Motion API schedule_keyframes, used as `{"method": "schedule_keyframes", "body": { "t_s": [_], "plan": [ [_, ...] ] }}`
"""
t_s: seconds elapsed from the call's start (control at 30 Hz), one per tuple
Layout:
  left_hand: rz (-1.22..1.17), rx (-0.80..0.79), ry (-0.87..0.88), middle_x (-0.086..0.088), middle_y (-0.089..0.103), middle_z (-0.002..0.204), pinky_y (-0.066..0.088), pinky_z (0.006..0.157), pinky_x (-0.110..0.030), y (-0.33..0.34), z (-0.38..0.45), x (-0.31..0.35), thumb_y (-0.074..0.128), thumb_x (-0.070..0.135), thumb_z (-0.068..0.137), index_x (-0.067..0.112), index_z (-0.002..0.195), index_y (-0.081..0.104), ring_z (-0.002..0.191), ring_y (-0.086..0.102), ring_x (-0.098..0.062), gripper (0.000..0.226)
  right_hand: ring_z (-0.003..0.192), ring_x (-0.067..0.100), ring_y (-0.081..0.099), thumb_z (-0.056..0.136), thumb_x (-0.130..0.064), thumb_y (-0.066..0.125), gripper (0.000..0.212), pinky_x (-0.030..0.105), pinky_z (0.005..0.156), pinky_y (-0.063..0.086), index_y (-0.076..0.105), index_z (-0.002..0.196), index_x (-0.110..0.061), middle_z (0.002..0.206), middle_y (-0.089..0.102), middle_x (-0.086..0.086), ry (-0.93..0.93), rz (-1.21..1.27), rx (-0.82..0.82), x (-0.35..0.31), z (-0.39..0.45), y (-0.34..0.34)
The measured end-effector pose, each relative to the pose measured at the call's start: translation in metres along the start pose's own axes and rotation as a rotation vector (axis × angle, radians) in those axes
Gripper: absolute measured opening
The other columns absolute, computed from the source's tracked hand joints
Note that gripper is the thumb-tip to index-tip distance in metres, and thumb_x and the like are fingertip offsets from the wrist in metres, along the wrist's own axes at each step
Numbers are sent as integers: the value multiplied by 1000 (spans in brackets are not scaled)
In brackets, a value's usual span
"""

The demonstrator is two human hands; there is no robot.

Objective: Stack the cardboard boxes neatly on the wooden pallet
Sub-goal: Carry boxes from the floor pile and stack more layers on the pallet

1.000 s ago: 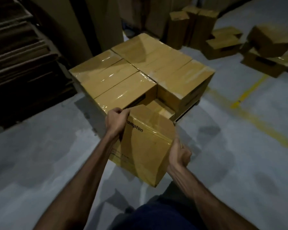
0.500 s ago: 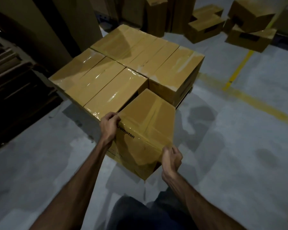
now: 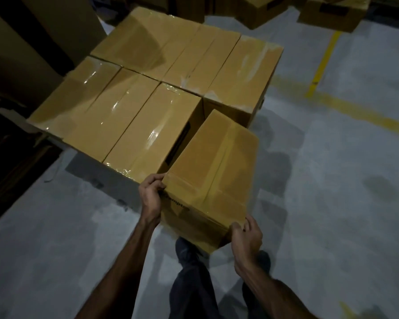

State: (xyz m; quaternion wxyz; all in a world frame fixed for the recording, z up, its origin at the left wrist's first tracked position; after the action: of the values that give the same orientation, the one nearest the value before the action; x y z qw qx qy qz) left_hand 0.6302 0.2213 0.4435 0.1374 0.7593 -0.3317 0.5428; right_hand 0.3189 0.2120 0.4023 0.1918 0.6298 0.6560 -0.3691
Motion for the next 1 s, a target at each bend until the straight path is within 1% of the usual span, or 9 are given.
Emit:
{"method": "schedule_keyframes", "body": {
  "t_s": [0.13,0.27,0.4,0.57,0.63,0.73,0.83,0.9,1.0],
  "plan": [
    [-32,-32,-20,7,76,86,50,67,-28,-12,41,-8,48,11,63,12,86,78,85,64,-10,38,147,26,46,94,0,64,68,36,102,47,43,158,-12,162,44,8,8,-44,38,17,-3,41],
    [-10,29,-78,-6,77,100,50,76,-32,-34,68,-30,48,7,67,15,89,80,99,64,-22,40,145,29,48,93,-1,65,69,48,111,49,45,157,-17,161,46,9,36,-72,68,40,-8,77],
    [10,94,-168,-6,76,102,48,77,-27,-51,79,-69,46,-9,87,13,106,79,91,62,-16,44,136,24,57,87,6,66,71,48,109,52,51,151,-20,151,58,3,20,-68,91,53,-2,104],
    [37,164,-271,5,72,101,51,84,-30,-70,91,-121,48,-5,93,19,123,74,91,62,-15,46,117,10,69,79,13,66,71,35,99,56,58,139,-25,128,72,-9,-5,-68,72,66,10,123],
    [76,128,-294,5,71,103,52,92,-38,-72,99,-137,49,-2,92,25,122,74,94,62,-17,47,118,10,68,80,16,66,69,31,99,54,59,137,-22,128,72,-7,-10,-40,47,73,20,129],
    [119,100,-342,6,71,99,51,98,-47,-76,106,-154,50,4,85,42,111,74,99,62,-21,52,123,12,65,81,17,68,68,37,105,53,57,138,-18,134,68,-8,24,-36,-8,78,34,137],
    [117,63,-334,4,73,101,52,94,-45,-73,107,-156,49,12,76,48,96,76,99,63,-23,49,124,10,59,83,16,66,67,37,104,52,57,138,-21,136,61,-12,91,-29,-70,80,48,140],
    [153,20,-311,5,77,106,55,90,-42,-70,110,-156,49,7,79,44,100,76,100,66,-22,50,128,15,60,83,14,65,67,45,104,55,60,139,-23,140,63,-7,156,-16,-123,87,58,143],
    [220,-12,-321,2,77,106,57,89,-45,-73,119,-171,46,-1,87,42,103,75,101,68,-28,54,126,23,61,85,8,62,70,47,84,61,58,144,-30,146,60,-10,273,-30,-201,94,68,148]
  ]
}}
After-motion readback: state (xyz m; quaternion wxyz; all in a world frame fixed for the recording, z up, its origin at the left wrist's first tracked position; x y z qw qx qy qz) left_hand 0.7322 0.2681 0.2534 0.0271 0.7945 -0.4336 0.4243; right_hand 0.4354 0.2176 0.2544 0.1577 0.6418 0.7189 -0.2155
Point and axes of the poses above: each hand's wrist, its own z-axis towards the middle knuckle, its own y-axis out of the palm, x = y × z, the point moved 7 cm from there along z, towards the middle knuckle
